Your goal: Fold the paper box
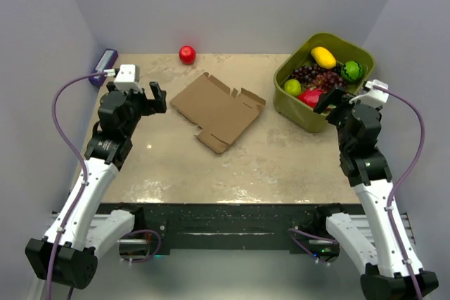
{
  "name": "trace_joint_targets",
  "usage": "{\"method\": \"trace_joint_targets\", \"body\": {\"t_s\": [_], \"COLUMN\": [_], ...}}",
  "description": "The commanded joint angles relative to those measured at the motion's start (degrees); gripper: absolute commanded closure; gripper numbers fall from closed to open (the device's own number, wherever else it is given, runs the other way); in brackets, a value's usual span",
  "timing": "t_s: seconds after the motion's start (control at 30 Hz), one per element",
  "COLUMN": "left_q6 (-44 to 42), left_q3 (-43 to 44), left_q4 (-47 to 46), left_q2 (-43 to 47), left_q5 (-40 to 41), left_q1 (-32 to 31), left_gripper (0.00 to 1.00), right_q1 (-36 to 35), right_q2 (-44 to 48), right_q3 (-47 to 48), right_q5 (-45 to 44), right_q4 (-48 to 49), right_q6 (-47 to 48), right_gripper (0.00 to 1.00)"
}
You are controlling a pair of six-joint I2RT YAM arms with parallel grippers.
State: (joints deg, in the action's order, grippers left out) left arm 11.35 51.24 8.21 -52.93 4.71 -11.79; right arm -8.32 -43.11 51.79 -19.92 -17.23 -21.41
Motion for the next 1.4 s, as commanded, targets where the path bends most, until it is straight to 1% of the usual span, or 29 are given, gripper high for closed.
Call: {"method": "trace_joint_targets", "body": {"t_s": [0.0, 0.03, 0.1, 0.17, 0.33, 0.4, 0.47, 0.5, 0.53, 0.6, 0.63, 0.73, 0.83, 0.87, 0.9, 0.93, 1.0, 1.07, 1.13, 1.2, 1.37], "left_q6": [0.6, 0.5, 0.2, -0.2, 0.0, 0.4, 0.6, 0.6, 0.6, 0.4, 0.3, 0.0, 0.2, 0.2, 0.3, 0.4, 0.2, -0.3, -0.6, -0.6, 0.5], "left_q3": [0.6, 0.4, 0.3, 0.3, -0.1, -0.4, -0.7, -0.7, -0.7, -0.8, -0.9, -1.3, -1.6, -1.8, -1.8, -1.8, -1.8, -1.9, -2.4, -2.4, -2.6], "left_q4": [-2.2, -2.2, -2.4, -2.7, -3.2, -3.6, -3.9, -4.2, -4.3, -4.3, -4.5, -5.4, -5.9, -6.3, -6.4, -6.4, -6.6, -6.9, -7.2, -7.3, -7.2], "left_q2": [0.5, 0.6, 0.7, 0.9, 0.2, 0.0, -0.2, -0.4, -0.6, -0.5, -0.4, -0.3, -0.9, -1.2, -1.3, -1.6, -1.8, -1.7, -1.4, -1.5, -2.7], "left_q5": [0.1, -0.3, -1.0, -2.5, -5.9, -6.6, -7.7, -8.1, -8.8, -9.2, -9.7, -10.8, -12.4, -12.9, -13.8, -14.3, -15.9, -17.0, -17.6, -17.5, -17.7], "left_q1": [-0.2, -0.2, -0.2, -0.2, -0.2, -0.2, -0.2, -0.2, -0.2, -0.3, -0.3, -0.3, -0.4, -0.5, -0.6, -0.8, -1.1, -1.7, -1.9, -2.0, -2.3], "left_gripper": [0.00, 0.00, 0.00, 0.00, 0.00, 0.00, 0.00, 0.00, 0.00, 0.00, 0.00, 0.00, 0.00, 0.00, 0.00, 0.00, 0.00, 0.00, 0.00, 0.00, 0.01], "right_q1": [-0.1, -0.2, -0.2, -0.1, -0.3, -0.9, -3.7, -5.4, -9.2, -13.3, -16.9, -21.7, -26.4, -27.3, -28.0, -29.2, -30.2, -32.0, -34.1, -34.1, -34.2], "right_q2": [0.0, 0.0, -0.7, -0.7, -1.3, -3.4, -4.9, -5.5, -6.6, -7.7, -9.3, -13.9, -17.3, -19.3, -20.1, -21.0, -21.8, -22.7, -24.2, -27.9, -36.9], "right_q3": [4.5, 4.7, 5.9, 6.2, 4.6, 3.0, 1.9, 1.0, 0.4, -1.2, -1.7, -3.1, -4.0, -5.1, -6.0, -7.1, -13.4, -19.1, -19.0, -16.6, -11.1], "right_q5": [0.3, 0.9, 2.3, 5.9, 12.4, 16.1, 17.7, 17.6, 16.8, 15.4, 15.1, 15.3, 12.4, 11.7, 9.6, 8.0, 6.1, 4.7, 0.0, -0.6, 0.0], "right_q4": [-1.2, -1.3, -2.5, -2.7, -1.2, -0.1, 1.3, 2.7, 3.6, 7.5, 9.0, 12.5, 14.6, 16.7, 17.0, 19.3, 27.3, 36.8, 36.7, 34.7, 36.1], "right_q6": [-2.1, -2.1, -2.5, -3.1, -6.5, -7.8, -9.3, -9.8, -11.2, -12.6, -14.3, -17.1, -19.2, -19.8, -22.0, -24.2, -30.7, -32.5, -32.9, -32.3, -31.2], "right_gripper": [0.04, 0.05, 0.09, 0.14, 0.17, 0.21, 0.24, 0.24, 0.24, 0.24, 0.23, 0.23, 0.21, 0.21, 0.20, 0.20, 0.21, 0.22, 0.22, 0.21, 0.20]}}
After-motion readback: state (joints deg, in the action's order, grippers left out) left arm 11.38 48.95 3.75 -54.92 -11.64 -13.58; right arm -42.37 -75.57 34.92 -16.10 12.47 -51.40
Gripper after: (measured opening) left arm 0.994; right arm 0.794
